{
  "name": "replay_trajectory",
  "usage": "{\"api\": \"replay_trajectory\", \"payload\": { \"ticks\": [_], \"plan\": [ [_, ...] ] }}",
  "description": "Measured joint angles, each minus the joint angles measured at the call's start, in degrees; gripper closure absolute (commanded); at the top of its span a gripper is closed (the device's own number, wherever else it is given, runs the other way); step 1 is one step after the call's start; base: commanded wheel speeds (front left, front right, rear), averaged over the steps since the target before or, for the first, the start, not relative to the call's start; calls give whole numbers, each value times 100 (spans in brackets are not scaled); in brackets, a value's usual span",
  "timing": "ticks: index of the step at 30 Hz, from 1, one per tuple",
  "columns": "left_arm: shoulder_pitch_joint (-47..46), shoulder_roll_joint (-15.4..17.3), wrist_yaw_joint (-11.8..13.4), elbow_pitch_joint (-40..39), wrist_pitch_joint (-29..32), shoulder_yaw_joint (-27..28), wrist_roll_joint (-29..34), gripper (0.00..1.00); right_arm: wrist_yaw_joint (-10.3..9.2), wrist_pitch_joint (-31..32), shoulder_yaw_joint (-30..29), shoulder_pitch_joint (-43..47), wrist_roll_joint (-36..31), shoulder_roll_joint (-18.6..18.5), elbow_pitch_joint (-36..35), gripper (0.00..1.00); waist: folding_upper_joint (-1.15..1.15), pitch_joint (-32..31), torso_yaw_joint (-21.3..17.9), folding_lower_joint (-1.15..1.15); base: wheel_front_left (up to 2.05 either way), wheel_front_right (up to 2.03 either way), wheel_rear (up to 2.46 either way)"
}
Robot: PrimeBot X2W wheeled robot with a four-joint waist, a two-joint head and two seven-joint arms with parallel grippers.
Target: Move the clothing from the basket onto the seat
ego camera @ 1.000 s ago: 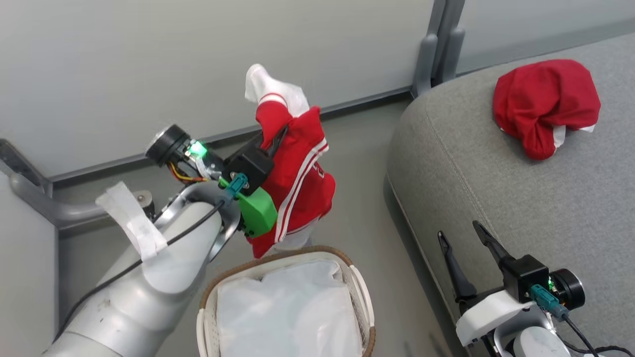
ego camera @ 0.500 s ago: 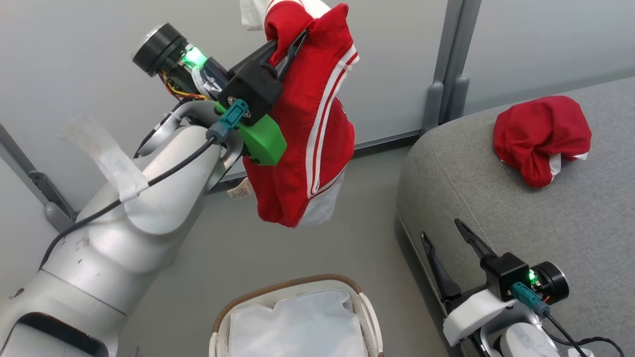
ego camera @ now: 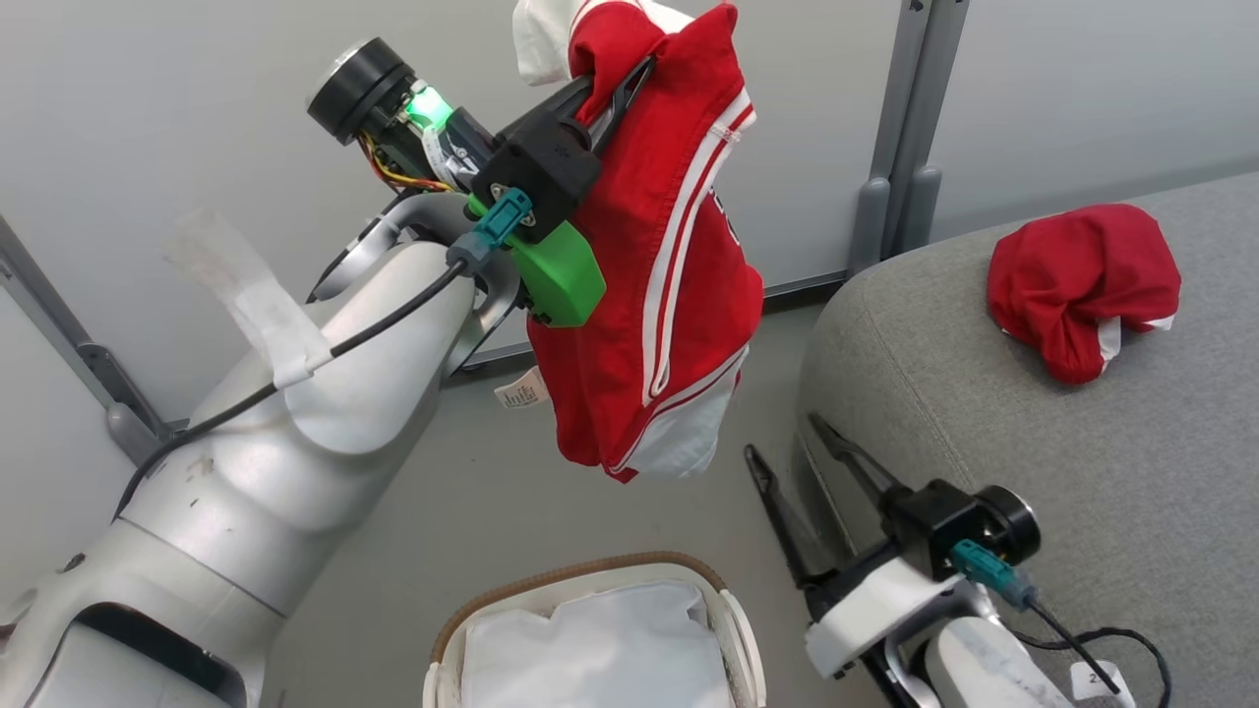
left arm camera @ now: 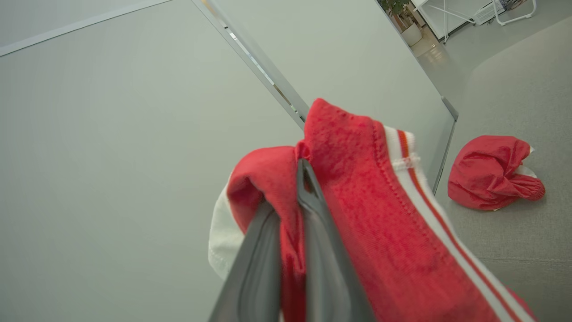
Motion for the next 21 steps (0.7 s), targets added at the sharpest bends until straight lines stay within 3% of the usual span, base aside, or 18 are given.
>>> {"api": "replay_trajectory", "payload": {
  "ticks": [10, 21],
  "plan": [
    [-202, -454, 1, 437, 48, -138, -48, 100, 0, 0, 1184, -751, 862, 3, 55, 0, 0, 44, 103, 0, 0, 0, 0],
    [-335, -778, 9, 576, 5, -374, -256, 100, 0, 0, 1280, -1488, 910, 0, 694, 0, 0, 141, 254, 0, 0, 0, 0]
  ]
}}
